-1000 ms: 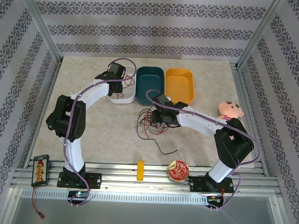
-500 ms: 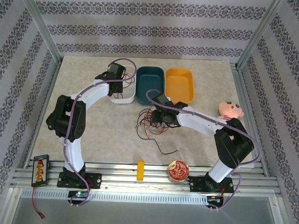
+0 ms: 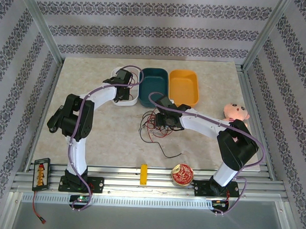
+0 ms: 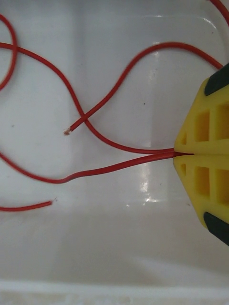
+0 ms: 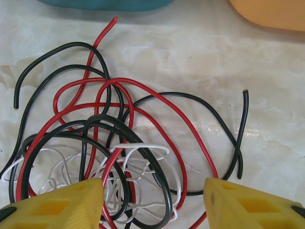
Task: Untangle the cables
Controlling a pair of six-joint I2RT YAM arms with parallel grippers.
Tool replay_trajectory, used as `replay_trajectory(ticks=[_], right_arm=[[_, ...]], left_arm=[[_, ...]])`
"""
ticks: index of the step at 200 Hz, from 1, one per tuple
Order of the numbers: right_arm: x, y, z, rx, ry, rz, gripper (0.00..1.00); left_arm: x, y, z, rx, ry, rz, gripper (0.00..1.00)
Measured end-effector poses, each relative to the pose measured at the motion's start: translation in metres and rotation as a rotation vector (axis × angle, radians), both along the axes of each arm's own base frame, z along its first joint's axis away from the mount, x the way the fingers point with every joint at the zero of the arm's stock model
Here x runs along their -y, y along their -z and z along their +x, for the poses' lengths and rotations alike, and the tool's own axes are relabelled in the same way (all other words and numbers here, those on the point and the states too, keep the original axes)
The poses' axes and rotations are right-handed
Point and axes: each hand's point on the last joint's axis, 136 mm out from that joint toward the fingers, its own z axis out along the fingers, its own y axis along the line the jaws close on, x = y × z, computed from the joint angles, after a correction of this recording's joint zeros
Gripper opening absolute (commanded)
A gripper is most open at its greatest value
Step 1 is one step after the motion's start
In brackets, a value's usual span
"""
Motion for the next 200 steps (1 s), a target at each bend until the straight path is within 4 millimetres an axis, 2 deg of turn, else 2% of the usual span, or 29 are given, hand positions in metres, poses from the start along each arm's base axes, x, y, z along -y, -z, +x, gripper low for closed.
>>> replay_trajectory(ticks=[19,45,90,127,162,200], right_arm=[[0.000,0.001,0.000,-0.001,0.000,-0.001,0.57],[0.000,0.002,-0.001,-0.006,-0.001,-0.001,0.57],[0.000,0.002,-0.001,-0.006,-0.001,-0.001,0.57],[0.000,0.002,-0.001,-0.006,-0.002,-0.002,0.57],[0.000,0.002,-0.001,-0.006,-0.001,-0.003,0.57],[0.001,-0.007,-0.001,0.008,0.000,0.005,0.58]], left_arm=[[0.002,0.007,0.001,-0.019,0.005,-0.003,0.03],[0.003,0.009,0.002,-0.031,0.016,0.003,0.23],[0.003,-0.001,0.004,-0.024,0.028,0.010,0.39],[0.006,-0.035,0.015,0.046,0.027,-0.008,0.51],[0.008,-0.074,0.023,0.131,0.025,-0.030,0.56],[0.007,-0.112,0.012,0.200,0.031,-0.059,0.78]])
